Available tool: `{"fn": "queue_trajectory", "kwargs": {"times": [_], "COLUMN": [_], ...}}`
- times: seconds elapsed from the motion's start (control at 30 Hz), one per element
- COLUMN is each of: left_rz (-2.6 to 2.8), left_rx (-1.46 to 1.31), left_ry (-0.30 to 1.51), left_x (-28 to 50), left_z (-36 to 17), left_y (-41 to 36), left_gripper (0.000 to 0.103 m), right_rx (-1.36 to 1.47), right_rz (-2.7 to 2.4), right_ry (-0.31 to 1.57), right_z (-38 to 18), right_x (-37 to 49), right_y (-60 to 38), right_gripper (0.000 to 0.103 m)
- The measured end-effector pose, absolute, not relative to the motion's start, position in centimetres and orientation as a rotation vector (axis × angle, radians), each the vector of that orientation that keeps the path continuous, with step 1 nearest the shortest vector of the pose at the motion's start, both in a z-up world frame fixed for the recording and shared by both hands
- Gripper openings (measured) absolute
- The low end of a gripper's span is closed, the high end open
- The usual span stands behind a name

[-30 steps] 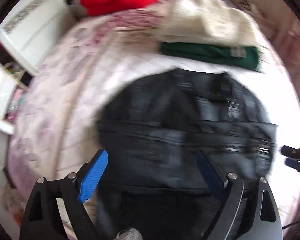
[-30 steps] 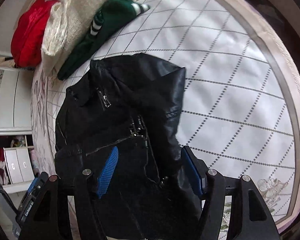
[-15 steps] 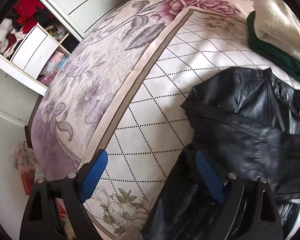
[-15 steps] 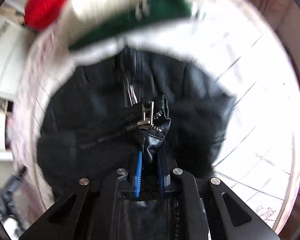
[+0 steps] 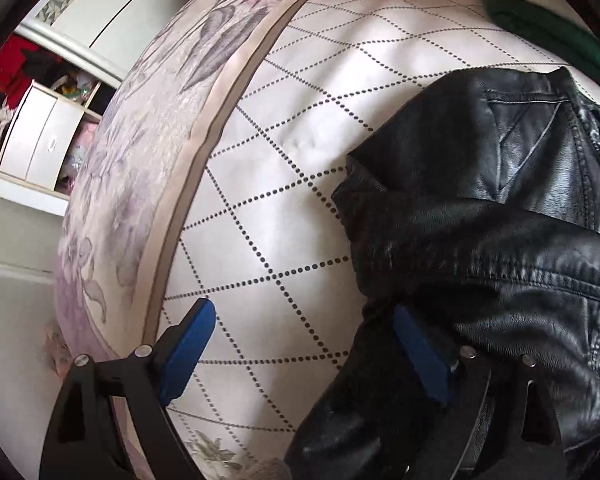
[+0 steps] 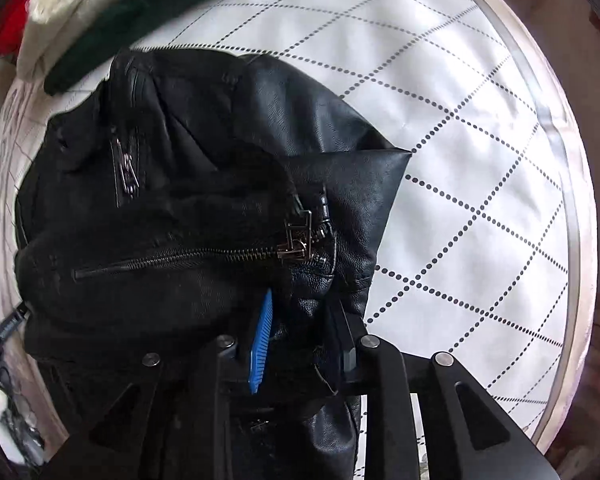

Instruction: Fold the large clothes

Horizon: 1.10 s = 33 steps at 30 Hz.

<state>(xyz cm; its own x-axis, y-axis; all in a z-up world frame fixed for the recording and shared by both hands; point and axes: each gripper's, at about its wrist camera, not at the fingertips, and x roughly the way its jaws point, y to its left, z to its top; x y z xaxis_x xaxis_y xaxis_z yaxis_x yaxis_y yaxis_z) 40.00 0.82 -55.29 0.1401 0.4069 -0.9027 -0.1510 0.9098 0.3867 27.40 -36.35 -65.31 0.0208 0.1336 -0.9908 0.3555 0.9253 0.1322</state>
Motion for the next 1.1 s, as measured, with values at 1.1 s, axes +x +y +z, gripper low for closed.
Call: {"fn": "queue_trajectory", "kwargs": {"times": [1.1], "left_rz": [0.355], "left_rx": [0.267], "left_ry": [1.334], "left_x": [34.7], "left_z": [-51.4], "left_y": [-5.6], "left_gripper": [0.103], "right_rx": [0.396], "right_rz": [0.078], "right_ry": [1.582], "right_z": [-62.8], "right_x": [24.0], "right_y": [-38.0], "right_gripper": [0.050]}}
